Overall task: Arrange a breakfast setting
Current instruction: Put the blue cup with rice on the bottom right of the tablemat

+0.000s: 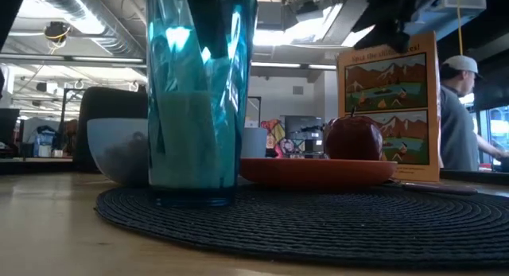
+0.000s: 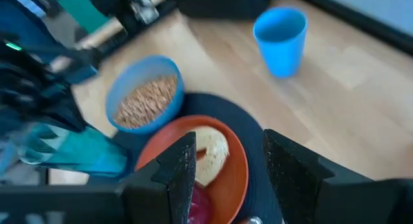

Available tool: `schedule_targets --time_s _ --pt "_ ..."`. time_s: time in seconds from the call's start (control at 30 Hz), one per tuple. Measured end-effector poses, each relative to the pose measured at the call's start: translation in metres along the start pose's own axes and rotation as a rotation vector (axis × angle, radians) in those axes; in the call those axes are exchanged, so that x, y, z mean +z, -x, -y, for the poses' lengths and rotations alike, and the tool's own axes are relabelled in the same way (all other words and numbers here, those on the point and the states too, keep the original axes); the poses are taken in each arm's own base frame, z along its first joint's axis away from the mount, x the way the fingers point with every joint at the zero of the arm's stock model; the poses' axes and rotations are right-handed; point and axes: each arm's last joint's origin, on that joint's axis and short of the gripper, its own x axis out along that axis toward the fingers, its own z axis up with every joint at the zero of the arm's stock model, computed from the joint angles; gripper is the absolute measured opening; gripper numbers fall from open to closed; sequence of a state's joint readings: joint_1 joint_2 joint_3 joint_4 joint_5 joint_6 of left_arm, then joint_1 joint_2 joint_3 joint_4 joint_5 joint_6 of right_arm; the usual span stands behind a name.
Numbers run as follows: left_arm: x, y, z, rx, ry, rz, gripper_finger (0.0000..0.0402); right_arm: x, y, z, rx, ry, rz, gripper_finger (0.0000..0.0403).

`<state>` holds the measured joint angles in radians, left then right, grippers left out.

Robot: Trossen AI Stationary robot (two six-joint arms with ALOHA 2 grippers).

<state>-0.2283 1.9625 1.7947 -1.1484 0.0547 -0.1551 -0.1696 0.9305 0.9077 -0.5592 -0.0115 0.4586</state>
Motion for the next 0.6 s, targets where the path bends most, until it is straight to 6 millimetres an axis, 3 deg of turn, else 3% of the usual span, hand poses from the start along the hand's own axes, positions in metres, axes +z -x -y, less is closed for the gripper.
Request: schedule_targets --time_s 0.2,0.4,0.5,0.6 --pt "0.0 0.0 0.0 -0.001 0.017 0.004 0.0024 -0.008 0.033 0.004 -0.001 -0.032 0.023 0.0168" --pt "0.0 -0.001 -0.001 -0.006 0.028 -0.001 0.0086 -0.014 0.042 0.006 -0.001 -0.06 -0.002 0.0168" --pt "-0.002 0.008 -0.003 0.026 0.045 -0.027 0.0128 -0.01 0.047 0.004 0.028 -0.062 0.053 0.0168" --pt "-0.001 0.032 -0.007 0.072 0.045 -0.01 0.0167 -0.008 0.051 0.004 0.043 -0.065 0.091 0.0168"
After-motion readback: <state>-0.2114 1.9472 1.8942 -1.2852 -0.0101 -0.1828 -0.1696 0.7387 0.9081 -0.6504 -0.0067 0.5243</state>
